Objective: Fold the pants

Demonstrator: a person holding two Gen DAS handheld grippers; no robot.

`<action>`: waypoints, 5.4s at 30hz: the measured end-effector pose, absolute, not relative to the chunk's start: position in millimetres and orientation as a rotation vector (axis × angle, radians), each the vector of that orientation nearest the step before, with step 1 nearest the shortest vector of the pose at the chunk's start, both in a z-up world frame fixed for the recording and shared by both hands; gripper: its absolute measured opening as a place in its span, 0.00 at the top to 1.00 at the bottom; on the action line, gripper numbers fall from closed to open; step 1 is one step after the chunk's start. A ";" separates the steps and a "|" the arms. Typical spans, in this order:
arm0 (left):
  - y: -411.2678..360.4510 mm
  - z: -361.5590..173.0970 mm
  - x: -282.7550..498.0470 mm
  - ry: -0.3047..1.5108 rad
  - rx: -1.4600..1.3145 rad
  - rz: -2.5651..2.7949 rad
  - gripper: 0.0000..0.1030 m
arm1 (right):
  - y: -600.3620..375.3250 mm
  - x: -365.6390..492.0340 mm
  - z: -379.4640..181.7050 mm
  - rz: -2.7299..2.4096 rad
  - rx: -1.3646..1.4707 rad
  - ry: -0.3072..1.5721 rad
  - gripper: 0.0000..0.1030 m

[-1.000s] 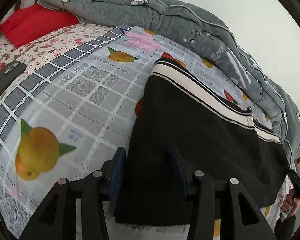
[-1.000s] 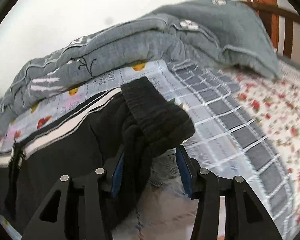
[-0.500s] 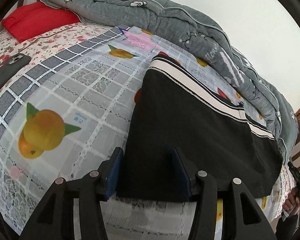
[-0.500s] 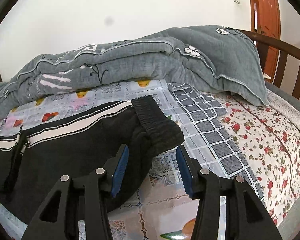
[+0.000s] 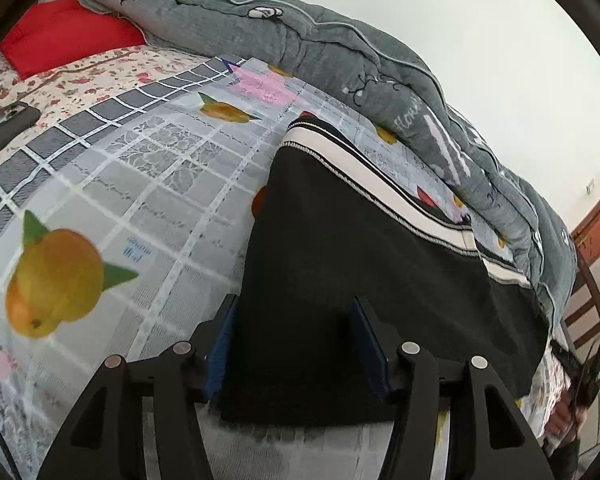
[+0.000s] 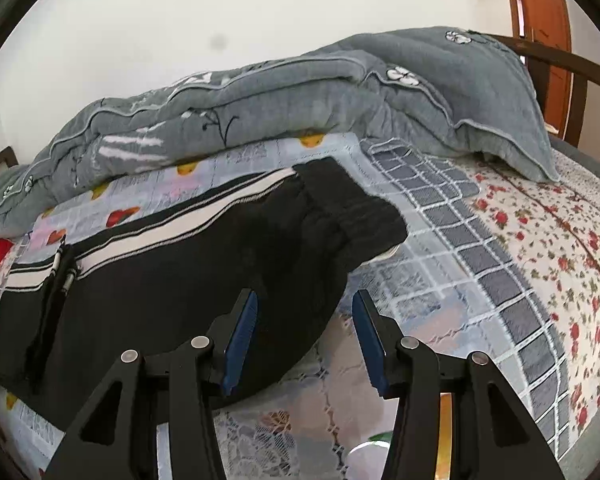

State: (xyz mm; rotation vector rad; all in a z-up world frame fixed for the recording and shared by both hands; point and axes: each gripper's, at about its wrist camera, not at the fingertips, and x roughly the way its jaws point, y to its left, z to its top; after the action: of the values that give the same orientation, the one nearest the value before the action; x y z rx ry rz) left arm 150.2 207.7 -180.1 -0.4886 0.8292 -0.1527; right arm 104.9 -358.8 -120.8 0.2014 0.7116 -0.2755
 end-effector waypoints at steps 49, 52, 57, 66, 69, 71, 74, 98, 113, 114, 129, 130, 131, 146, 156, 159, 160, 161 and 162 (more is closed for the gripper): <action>195.9 -171.9 127.2 0.775 -0.692 0.085 0.81 | -378.9 -5.8 -149.2 -0.192 0.203 0.752 0.52; 172.7 -142.1 127.3 0.731 -0.582 0.103 0.86 | -388.8 -13.2 -146.0 -0.196 0.220 0.744 0.52; 114.0 -86.9 130.0 0.635 -0.433 0.076 0.87 | -402.6 -15.6 -135.8 -0.197 0.196 0.711 0.52; -16.4 -50.8 147.0 0.594 -0.267 -0.065 0.87 | -433.8 6.2 -129.1 -0.166 0.198 0.679 0.52; -58.7 -59.4 153.0 0.605 -0.241 -0.128 0.87 | -441.2 14.5 -128.3 -0.146 0.208 0.686 0.52; -82.7 -67.8 153.1 0.616 -0.221 -0.160 0.87 | -445.0 17.6 -127.6 -0.132 0.214 0.683 0.52; -114.1 -85.0 157.3 0.649 -0.211 -0.214 0.87 | -449.2 20.2 -127.1 -0.120 0.229 0.679 0.52; -176.0 -122.3 136.9 0.772 -0.183 -0.507 0.54 | -419.0 61.1 -125.5 0.003 0.257 0.693 0.50; -36.6 -110.3 98.0 0.667 -0.187 -0.318 0.39 | -322.4 148.5 -140.6 0.222 0.341 0.797 0.43; -28.2 -114.5 95.6 0.670 -0.192 -0.312 0.39 | -317.3 157.3 -148.7 0.232 0.353 0.829 0.43; -50.3 -164.4 86.5 0.757 -0.262 -0.451 0.39 | -324.7 171.9 -90.9 0.253 0.250 0.696 0.82; -58.7 -166.6 89.0 0.768 -0.252 -0.458 0.39 | -328.8 171.0 -84.9 0.245 0.228 0.687 0.83; -67.6 -169.4 91.8 0.780 -0.230 -0.454 0.39 | -334.6 169.2 -79.8 0.238 0.210 0.678 0.83; -114.9 -172.7 95.6 0.792 -0.062 -0.429 0.33 | -472.6 150.5 -141.6 -0.097 0.158 0.704 0.81; -91.5 -152.6 70.4 0.769 -0.100 -0.446 0.34 | -458.4 146.9 -106.5 -0.098 0.073 0.649 0.70; -89.4 -143.2 71.9 0.752 -0.109 -0.432 0.34 | -452.7 154.2 -121.3 -0.134 0.028 0.687 0.65; -90.9 -140.3 76.0 0.751 -0.116 -0.430 0.35 | -451.4 158.0 -131.7 -0.152 0.006 0.727 0.65; -92.5 -139.0 79.9 0.752 -0.122 -0.435 0.35 | -451.4 157.5 -137.5 -0.161 0.008 0.735 0.66; -95.1 -138.0 84.5 0.753 -0.127 -0.435 0.35 | -452.1 155.1 -139.2 -0.164 0.015 0.726 0.66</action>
State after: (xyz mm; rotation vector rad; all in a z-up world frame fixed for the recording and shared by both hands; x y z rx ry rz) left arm 84.5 -95.1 -138.0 -0.1273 0.7528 -0.4349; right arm 155.1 -452.1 -139.2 0.0152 0.7259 -0.1636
